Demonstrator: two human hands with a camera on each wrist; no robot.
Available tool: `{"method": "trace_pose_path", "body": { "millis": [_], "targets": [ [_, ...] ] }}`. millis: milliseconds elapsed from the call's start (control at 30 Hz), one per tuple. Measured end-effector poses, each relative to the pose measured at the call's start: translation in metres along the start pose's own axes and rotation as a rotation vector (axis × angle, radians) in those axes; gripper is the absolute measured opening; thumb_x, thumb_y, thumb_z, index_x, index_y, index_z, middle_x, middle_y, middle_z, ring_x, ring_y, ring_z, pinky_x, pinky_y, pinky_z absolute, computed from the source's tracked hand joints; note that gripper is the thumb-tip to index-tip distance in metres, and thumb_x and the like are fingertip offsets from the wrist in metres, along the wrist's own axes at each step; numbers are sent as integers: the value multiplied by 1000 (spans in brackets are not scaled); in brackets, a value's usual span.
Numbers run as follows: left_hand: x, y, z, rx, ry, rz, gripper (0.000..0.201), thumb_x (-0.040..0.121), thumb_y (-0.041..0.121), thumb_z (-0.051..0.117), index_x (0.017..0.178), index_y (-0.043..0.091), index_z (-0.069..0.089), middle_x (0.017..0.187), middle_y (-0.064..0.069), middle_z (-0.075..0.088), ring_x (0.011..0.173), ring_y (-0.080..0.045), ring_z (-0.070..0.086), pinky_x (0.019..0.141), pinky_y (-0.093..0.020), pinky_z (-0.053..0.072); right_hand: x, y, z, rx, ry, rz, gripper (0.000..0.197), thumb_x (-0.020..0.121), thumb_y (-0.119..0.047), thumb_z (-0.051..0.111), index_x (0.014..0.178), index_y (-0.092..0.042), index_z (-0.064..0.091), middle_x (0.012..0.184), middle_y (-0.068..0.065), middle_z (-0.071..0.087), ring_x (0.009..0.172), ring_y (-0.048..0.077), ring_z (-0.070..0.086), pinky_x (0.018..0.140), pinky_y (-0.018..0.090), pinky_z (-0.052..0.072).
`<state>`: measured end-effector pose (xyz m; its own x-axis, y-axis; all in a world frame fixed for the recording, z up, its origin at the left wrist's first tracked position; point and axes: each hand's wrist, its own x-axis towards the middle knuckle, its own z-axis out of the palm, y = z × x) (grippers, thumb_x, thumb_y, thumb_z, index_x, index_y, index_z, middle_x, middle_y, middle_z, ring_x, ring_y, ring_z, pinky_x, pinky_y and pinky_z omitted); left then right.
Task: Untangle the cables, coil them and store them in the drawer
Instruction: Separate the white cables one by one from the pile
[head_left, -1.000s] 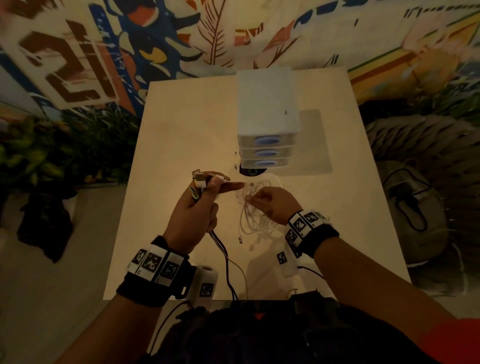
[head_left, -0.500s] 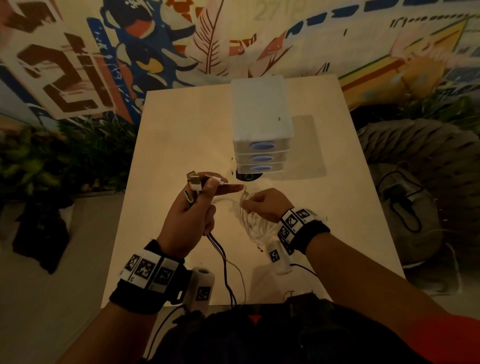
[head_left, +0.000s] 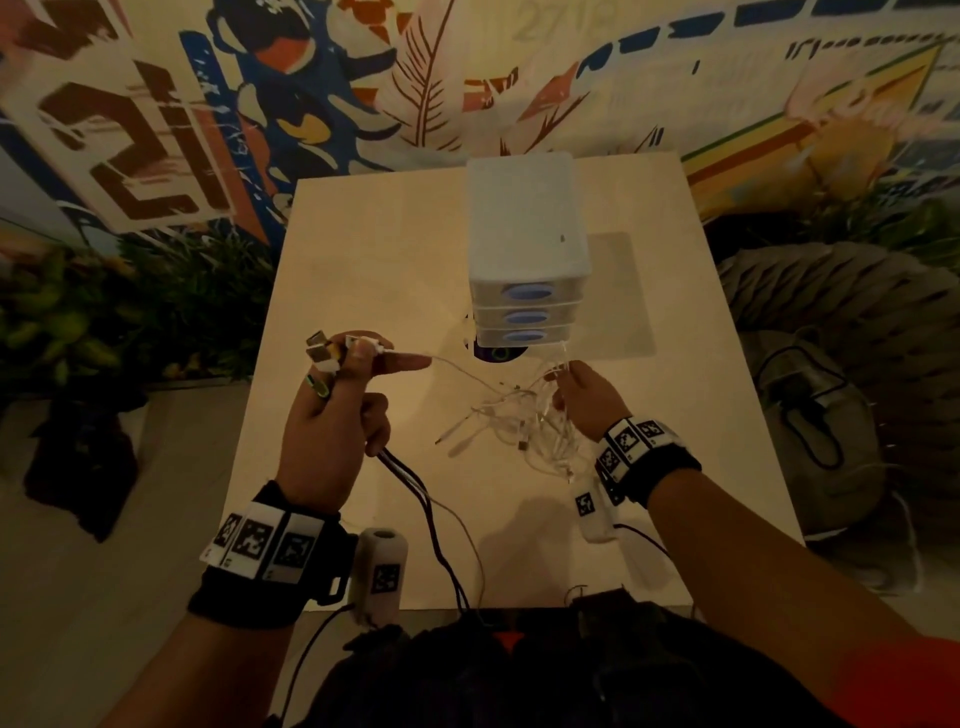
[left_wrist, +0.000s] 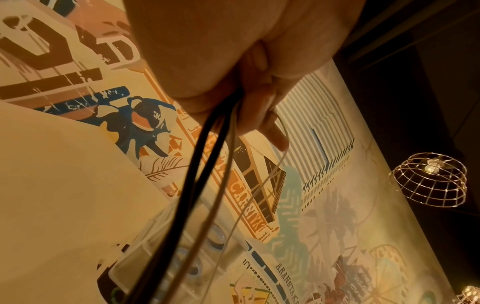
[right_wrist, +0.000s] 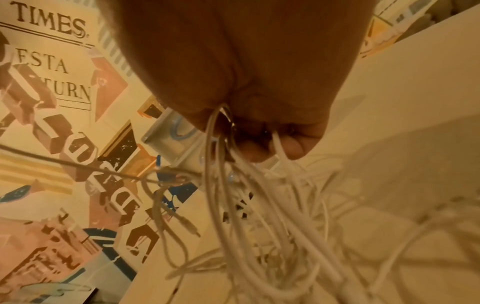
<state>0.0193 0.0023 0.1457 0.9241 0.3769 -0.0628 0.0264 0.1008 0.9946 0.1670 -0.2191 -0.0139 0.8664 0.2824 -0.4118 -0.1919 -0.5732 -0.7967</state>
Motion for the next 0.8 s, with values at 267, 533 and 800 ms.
{"method": "trace_pose_path", "body": {
  "millis": [267, 533, 800],
  "targets": [
    [3, -9, -11, 6, 81, -10, 24, 109, 31, 36, 98, 19, 53, 116, -15, 72, 39, -10, 21, 39, -18, 29, -5, 15, -4, -57, 52, -44, 29, 105, -35, 38, 109, -14, 58, 82, 5, 64, 72, 24, 58, 63, 31, 41],
    [6, -12, -13, 17, 119, -21, 25, 110, 30, 35, 96, 22, 54, 116, -12, 73, 39, -10, 22, 39, -19, 28, -15, 26, -2, -196, 28, -114, 33, 98, -38, 57, 117, -11, 56, 114, 9, 69, 101, 29, 64, 78, 29, 41],
    [5, -10, -8, 6, 99, -17, 24, 109, 32, 36, 101, 18, 54, 115, -13, 73, 38, -9, 23, 39, -18, 30, -15, 30, -10, -301, 72, -19, 48, 87, -60, 59, 117, -23, 57, 104, 0, 69, 102, 29, 65, 91, 43, 51]
  ]
}}
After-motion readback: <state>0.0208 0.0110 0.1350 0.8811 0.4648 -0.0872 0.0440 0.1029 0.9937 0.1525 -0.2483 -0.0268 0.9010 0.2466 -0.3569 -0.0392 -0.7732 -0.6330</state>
